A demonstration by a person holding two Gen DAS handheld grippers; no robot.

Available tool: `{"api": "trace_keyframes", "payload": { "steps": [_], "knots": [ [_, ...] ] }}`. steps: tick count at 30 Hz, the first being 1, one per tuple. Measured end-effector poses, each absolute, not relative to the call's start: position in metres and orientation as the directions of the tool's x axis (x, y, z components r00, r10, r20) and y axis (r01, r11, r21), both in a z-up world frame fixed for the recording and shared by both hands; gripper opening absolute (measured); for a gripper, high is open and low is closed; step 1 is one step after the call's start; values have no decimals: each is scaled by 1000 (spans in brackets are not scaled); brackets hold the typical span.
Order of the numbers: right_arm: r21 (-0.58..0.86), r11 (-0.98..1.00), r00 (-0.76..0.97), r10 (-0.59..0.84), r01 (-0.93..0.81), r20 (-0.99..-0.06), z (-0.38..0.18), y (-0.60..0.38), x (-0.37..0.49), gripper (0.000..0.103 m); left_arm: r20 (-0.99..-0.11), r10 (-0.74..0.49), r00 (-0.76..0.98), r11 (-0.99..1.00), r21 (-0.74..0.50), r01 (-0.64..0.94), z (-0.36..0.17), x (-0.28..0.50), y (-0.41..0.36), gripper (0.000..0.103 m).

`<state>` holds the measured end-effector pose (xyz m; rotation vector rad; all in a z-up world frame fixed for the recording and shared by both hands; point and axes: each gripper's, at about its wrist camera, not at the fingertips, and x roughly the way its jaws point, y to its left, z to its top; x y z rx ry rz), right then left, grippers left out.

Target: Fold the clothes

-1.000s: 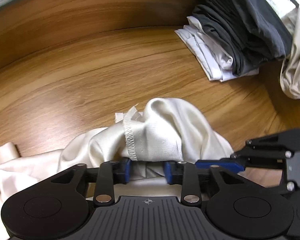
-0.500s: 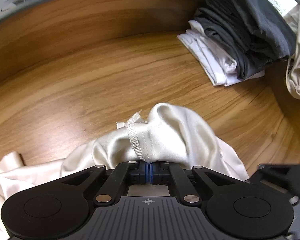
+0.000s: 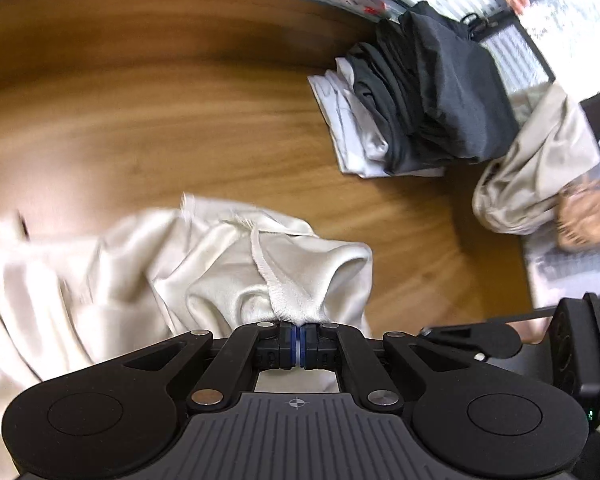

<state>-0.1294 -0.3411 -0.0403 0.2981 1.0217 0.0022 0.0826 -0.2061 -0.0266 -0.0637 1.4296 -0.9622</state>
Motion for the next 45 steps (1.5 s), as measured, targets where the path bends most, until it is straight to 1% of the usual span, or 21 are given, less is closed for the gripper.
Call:
{"api": "trace_keyframes", "payload": {
  "steps": [3, 6, 9, 11, 13, 16, 18, 22, 26, 28, 29, 32, 36, 39, 41, 43, 45],
  "knots": [
    [226, 965, 546, 118, 134, -829, -13, -351, -149, 0, -723, -661, -204, 612, -676, 411, -17, 86, -194, 4],
    [205, 970, 578, 93, 132, -811, 19, -361, -165, 0, -647, -733, -208, 580, -755, 306, -5, 93, -184, 4],
    [169, 978, 605, 62, 121, -794, 52, -369, -174, 0, -560, -808, -182, 526, -826, 203, 9, 99, -174, 4],
    [152, 982, 622, 51, 110, -782, 72, -375, -180, 0, -529, -838, -131, 503, -844, 188, 20, 102, -166, 4],
    [154, 982, 632, 53, 106, -773, 89, -383, -185, 0, -535, -841, -80, 513, -835, 198, 24, 104, -158, 4],
    [137, 985, 622, 43, 104, -782, 92, -388, -186, 0, -571, -819, -53, 559, -816, 147, 10, 107, -150, 4],
    [144, 985, 592, 59, 98, -804, 77, -386, -183, 0, -595, -801, -64, 587, -803, 103, -7, 103, -147, 4],
    [173, 981, 526, 103, 85, -844, 41, -381, -174, 1, -628, -773, -92, 624, -778, 69, -30, 91, -150, 4],
    [230, 971, 483, 167, 73, -860, 10, -372, -169, 4, -644, -759, -95, 641, -765, 64, -41, 82, -154, 4],
    [237, 970, 467, 182, 61, -865, 5, -370, -166, 4, -646, -758, -91, 643, -763, 61, -44, 81, -153, 4],
    [236, 970, 472, 183, 54, -862, 8, -369, -165, 5, -649, -756, -87, 646, -761, 63, -44, 81, -153, 4],
    [230, 973, 508, 181, 35, -842, 23, -368, -162, 14, -657, -750, -74, 653, -754, 75, -43, 81, -147, 4],
    [248, 969, 587, 200, 2, -785, 47, -365, -145, 14, -667, -743, -60, 661, -745, 93, -42, 82, -147, 4],
    [266, 963, 597, 238, -43, -766, 49, -357, -124, 12, -668, -742, -58, 661, -744, 98, -41, 82, -149, 4],
    [269, 961, 578, 258, -69, -774, 40, -349, -106, 11, -668, -741, -58, 662, -743, 98, -42, 81, -150, 4],
    [280, 955, 553, 285, -96, -783, 25, -341, -89, 7, -667, -743, -53, 662, -744, 93, -42, 81, -149, 4],
    [296, 948, 511, 314, -118, -800, 5, -332, -74, 6, -667, -744, -41, 663, -744, 86, -42, 81, -148, 4]
  ]
}}
